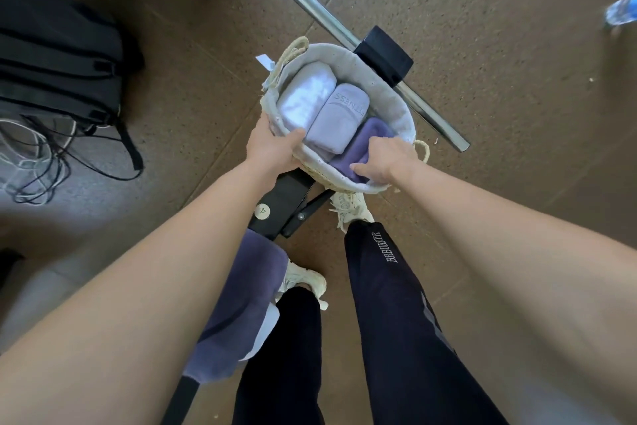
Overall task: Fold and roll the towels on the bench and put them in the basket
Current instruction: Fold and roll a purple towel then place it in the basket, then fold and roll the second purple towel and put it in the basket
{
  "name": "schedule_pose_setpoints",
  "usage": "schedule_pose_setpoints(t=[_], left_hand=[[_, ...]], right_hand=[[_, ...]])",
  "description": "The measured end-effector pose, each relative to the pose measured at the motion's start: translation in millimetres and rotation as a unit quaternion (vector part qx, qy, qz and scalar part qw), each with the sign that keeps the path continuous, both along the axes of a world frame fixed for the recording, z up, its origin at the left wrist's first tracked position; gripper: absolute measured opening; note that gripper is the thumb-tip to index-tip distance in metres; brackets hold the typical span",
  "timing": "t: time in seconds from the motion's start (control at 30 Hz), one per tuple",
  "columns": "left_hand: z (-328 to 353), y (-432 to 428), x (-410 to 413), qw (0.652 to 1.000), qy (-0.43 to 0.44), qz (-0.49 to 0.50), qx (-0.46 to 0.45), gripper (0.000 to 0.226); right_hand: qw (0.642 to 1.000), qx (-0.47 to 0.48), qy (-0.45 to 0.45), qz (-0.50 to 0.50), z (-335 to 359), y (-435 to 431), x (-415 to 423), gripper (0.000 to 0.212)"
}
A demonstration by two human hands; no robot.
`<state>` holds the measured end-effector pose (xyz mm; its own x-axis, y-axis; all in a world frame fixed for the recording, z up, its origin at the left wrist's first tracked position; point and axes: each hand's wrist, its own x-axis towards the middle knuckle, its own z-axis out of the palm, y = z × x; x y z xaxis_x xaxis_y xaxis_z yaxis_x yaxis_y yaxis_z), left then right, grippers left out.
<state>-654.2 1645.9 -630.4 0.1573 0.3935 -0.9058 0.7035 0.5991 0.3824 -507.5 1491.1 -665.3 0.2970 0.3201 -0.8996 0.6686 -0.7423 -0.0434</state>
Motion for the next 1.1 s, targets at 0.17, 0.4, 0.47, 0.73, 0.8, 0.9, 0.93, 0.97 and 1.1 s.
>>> schedule_pose_setpoints(t=[0.17, 0.4, 0.47, 0.73, 0.8, 0.9, 0.93, 0.97, 1.1], left_hand=[[54, 15, -22, 0.996, -0.007, -0.079, 0.052, 0.043], [158, 20, -85, 0.968, -0.064, -0.14, 0.197, 0.025], [179, 14, -112, 0.957, -0.045, -0.16, 0.238, 0.025], [194, -41, -230, 0.9, 0.086, -0.191, 0.382, 0.019], [191, -56, -249, 0.902, 0.081, -0.197, 0.376, 0.027], [190, -69, -260, 0.904, 0.075, -0.187, 0.377, 0.041], [191, -71, -260, 0.902, 0.076, -0.173, 0.388, 0.043], [192, -73, -260, 0.9, 0.074, -0.158, 0.398, 0.044], [188, -75, -263, 0.9, 0.039, -0.145, 0.408, 0.039]], right_hand=[[0.984, 0.155, -0.057, -0.062, 28, -10, -20, 0.033], [0.904, 0.383, 0.044, -0.184, 96, -7, -100, 0.034], [0.902, 0.365, 0.143, -0.183, 112, 0, -125, 0.042], [0.905, 0.336, 0.257, 0.044, 145, 22, -180, 0.086], [0.899, 0.344, 0.252, 0.098, 150, 34, -185, 0.076], [0.9, 0.329, 0.244, 0.147, 159, 51, -186, 0.049], [0.902, 0.325, 0.237, 0.159, 161, 54, -185, 0.041], [0.902, 0.323, 0.23, 0.171, 162, 57, -183, 0.038], [0.899, 0.301, 0.254, 0.19, 171, 61, -182, 0.048]])
